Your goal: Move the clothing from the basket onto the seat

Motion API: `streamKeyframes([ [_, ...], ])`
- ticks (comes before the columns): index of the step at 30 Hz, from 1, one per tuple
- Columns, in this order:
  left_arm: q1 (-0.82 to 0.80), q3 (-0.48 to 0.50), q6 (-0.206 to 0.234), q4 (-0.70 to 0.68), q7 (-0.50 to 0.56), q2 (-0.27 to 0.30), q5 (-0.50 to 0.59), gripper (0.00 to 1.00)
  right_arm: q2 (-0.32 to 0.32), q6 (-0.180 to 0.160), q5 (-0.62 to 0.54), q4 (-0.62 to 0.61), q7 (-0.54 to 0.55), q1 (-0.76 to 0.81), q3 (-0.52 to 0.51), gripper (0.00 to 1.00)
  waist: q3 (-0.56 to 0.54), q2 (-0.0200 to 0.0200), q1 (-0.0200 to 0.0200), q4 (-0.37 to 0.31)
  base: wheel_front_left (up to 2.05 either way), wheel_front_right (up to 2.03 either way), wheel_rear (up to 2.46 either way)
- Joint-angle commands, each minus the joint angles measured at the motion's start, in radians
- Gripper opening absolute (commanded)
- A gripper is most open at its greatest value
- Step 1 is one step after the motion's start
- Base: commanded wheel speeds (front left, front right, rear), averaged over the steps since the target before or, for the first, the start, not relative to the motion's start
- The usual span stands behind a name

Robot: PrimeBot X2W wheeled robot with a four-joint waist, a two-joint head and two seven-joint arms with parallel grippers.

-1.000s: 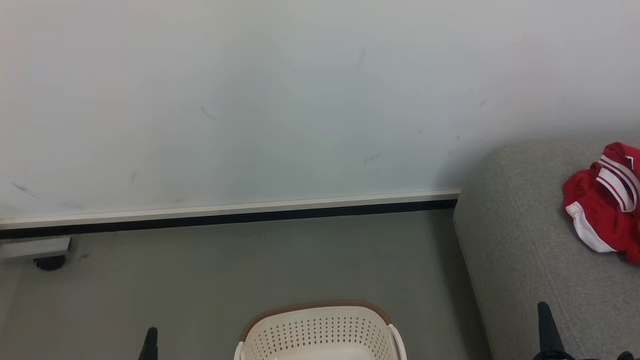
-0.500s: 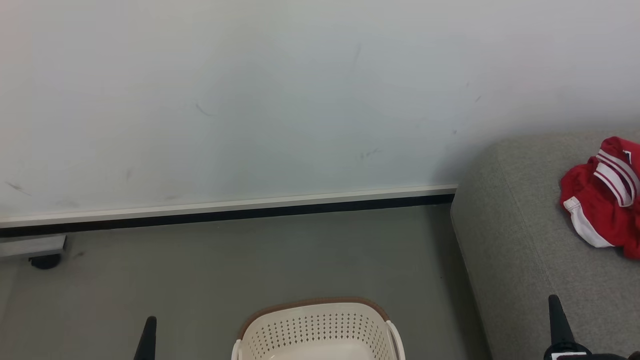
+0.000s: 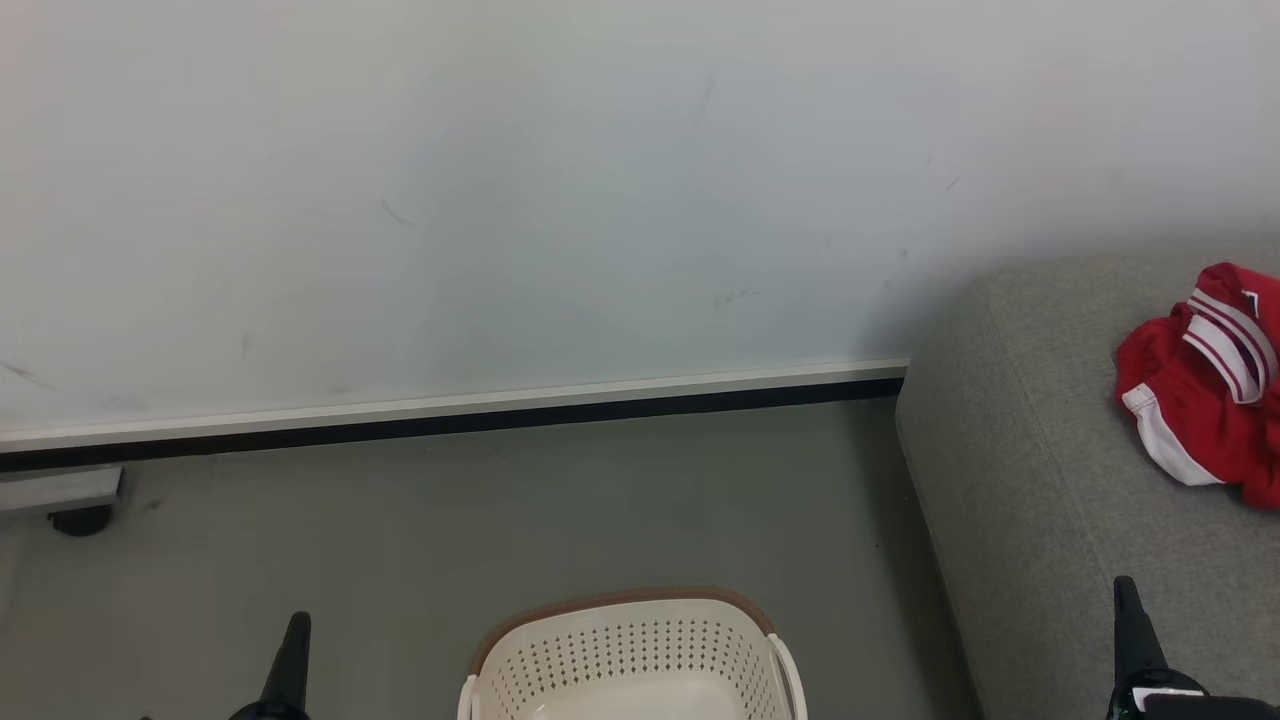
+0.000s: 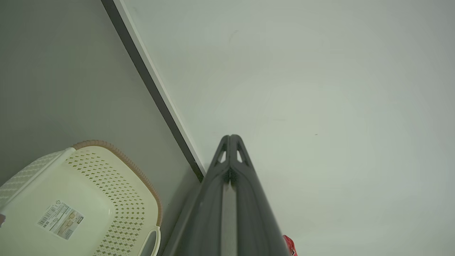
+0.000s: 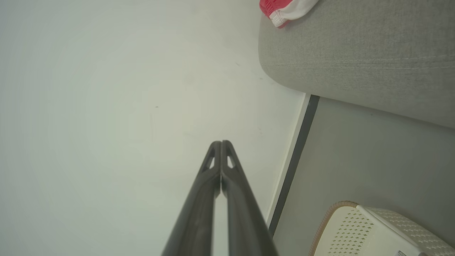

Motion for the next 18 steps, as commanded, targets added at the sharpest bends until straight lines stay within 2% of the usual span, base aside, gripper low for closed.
streamKeyframes([
  [1, -0.021, 0.004, -0.006, -0.003, 0.007, 0.001, -0.026, 0.0, -0.012, 0.0, 0.025, -0.009, -0.005, -0.014, 0.003, 0.0, 0.001, 0.0, -0.0001, -0.001, 0.0, 0.0, 0.0],
  [18, -0.05, 0.015, -0.007, 0.009, 0.049, 0.0, -0.152, 0.0, -0.05, 0.0, 0.205, -0.015, -0.031, -0.025, 0.026, 0.0, 0.016, 0.0, -0.0001, -0.012, 0.0, 0.0, 0.0],
])
